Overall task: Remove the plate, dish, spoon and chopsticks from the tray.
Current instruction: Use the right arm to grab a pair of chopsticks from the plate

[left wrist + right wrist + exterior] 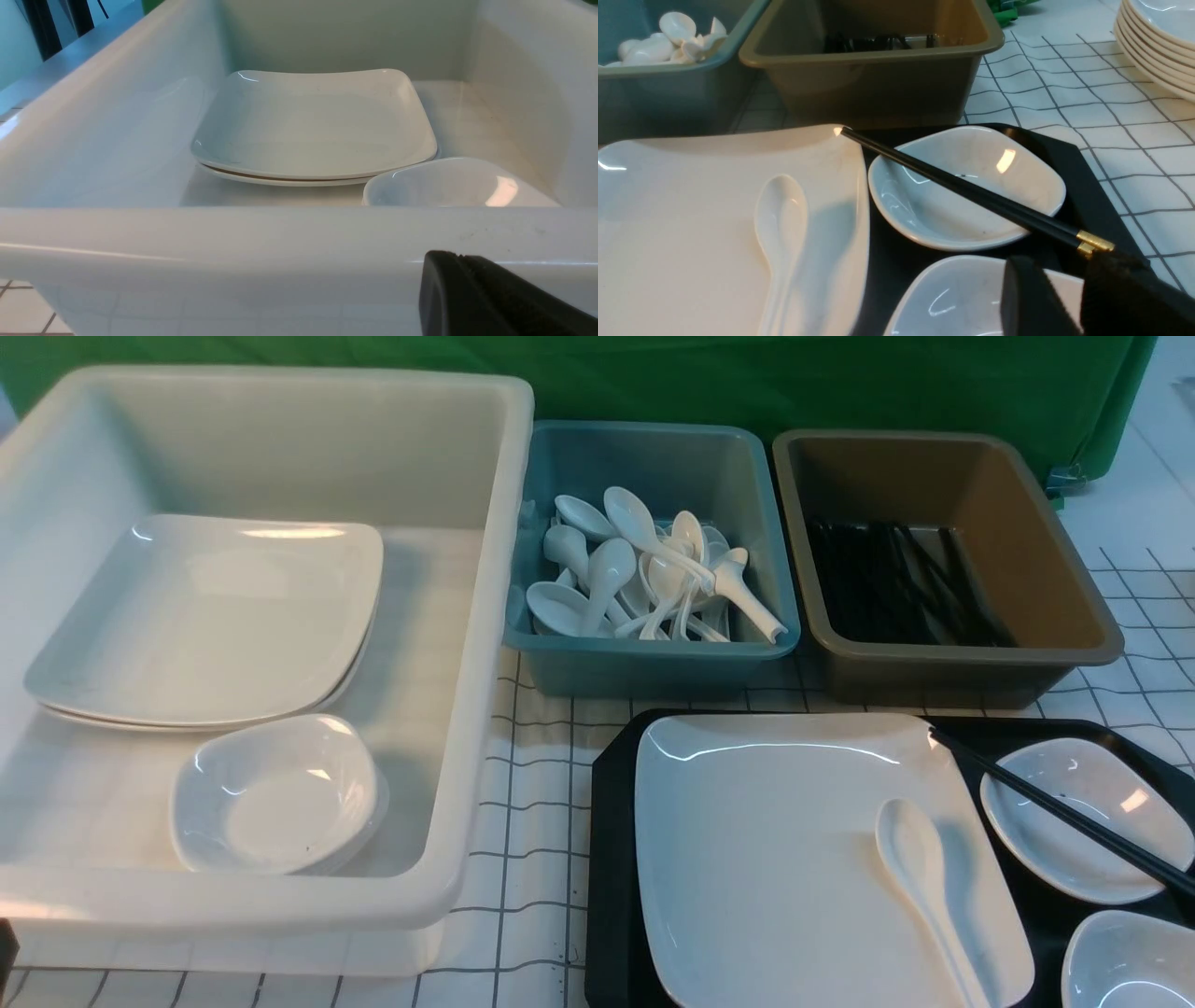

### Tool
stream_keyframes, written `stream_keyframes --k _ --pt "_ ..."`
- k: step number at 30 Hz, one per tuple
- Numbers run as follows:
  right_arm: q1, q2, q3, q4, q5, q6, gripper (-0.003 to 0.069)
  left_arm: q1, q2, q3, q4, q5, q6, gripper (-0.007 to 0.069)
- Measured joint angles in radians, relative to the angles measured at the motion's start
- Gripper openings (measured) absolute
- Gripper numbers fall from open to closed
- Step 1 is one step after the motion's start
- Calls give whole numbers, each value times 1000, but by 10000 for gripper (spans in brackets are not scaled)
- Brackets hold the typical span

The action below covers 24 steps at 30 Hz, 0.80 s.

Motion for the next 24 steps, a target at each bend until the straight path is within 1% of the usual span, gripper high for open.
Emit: stream_keyframes --k 24 --pt "7 0 0 0 0 0 242 0 0 0 0 0 1 21"
